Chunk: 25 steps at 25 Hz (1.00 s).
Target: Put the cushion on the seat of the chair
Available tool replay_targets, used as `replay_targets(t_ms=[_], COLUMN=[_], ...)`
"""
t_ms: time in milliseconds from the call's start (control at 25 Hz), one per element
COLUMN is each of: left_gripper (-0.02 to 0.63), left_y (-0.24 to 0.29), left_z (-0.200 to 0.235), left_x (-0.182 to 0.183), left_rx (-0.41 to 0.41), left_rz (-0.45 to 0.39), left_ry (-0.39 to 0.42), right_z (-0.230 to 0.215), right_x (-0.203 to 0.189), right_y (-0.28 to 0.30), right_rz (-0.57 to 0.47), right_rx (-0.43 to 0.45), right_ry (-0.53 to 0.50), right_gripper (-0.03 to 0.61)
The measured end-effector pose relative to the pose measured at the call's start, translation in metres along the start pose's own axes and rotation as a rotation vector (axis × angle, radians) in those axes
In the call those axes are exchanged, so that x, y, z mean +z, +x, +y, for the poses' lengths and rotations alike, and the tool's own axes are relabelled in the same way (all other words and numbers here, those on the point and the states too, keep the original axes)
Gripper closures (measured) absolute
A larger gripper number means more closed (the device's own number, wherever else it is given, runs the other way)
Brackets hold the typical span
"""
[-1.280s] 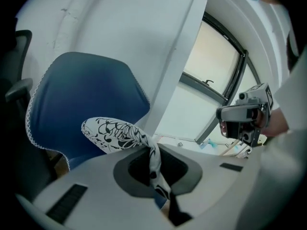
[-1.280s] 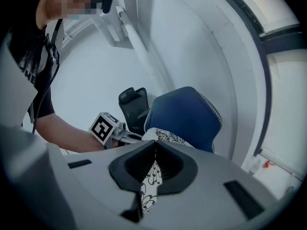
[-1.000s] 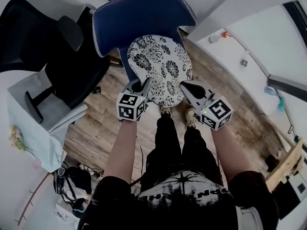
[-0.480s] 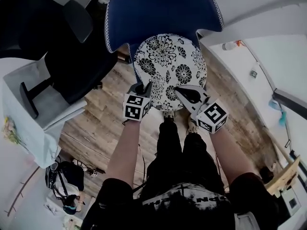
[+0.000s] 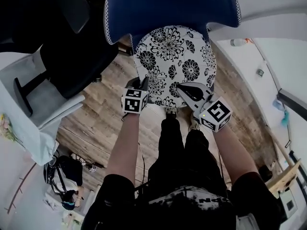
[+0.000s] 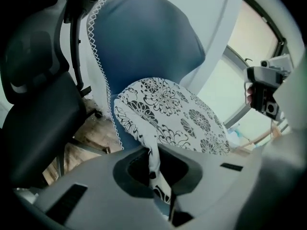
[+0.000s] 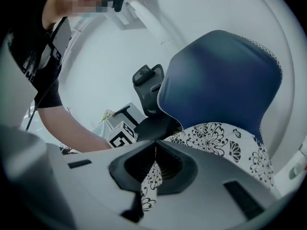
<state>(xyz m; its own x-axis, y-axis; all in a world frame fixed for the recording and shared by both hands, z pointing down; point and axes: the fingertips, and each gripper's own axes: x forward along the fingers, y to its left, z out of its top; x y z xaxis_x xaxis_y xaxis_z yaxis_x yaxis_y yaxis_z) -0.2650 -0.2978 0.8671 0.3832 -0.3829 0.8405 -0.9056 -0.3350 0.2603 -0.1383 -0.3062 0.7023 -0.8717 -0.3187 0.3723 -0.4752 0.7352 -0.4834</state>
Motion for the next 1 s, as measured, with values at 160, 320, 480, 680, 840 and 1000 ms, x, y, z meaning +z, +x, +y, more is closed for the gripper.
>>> replay_targets(t_ms=[160, 320, 480, 680, 840, 1000], left_gripper=[0.591, 0.591, 0.591, 0.529, 0.397, 0.383], left_y=[0.017, 0.028, 0.033, 0.028, 0.014, -0.012], left_z=[0.011, 0.018, 0.02, 0.027, 0.039, 0.039], left_x=[-0.018, -0.025, -0.027, -0.027, -0.027, -0.022], left_rx=[0.019, 0.036, 0.034, 0.081, 0.143, 0.17], left_rz=[0.036, 0.042, 0.043, 0.031, 0.003, -0.043], left_ry=[-0.009, -0.021, -0.024, -0.025, -0.06, -0.093], right_z=[0.005, 0.013, 0.013, 0.017, 0.019, 0.025], right_x=[-0.008, -0.016, -0.019, -0.018, -0.014, -0.002], right_y=[0.007, 0.01, 0.01, 0.009, 0.008, 0.004], right_rz=[0.013, 0.026, 0.031, 0.028, 0.019, 0.01], right_rx=[0.023, 0.051, 0.046, 0.05, 0.058, 0.063], right_ry=[-0.001, -0.001, -0.007, -0.005, 0.004, -0.014], right_gripper=[0.56, 0.56, 0.56, 0.56, 0.56, 0.56])
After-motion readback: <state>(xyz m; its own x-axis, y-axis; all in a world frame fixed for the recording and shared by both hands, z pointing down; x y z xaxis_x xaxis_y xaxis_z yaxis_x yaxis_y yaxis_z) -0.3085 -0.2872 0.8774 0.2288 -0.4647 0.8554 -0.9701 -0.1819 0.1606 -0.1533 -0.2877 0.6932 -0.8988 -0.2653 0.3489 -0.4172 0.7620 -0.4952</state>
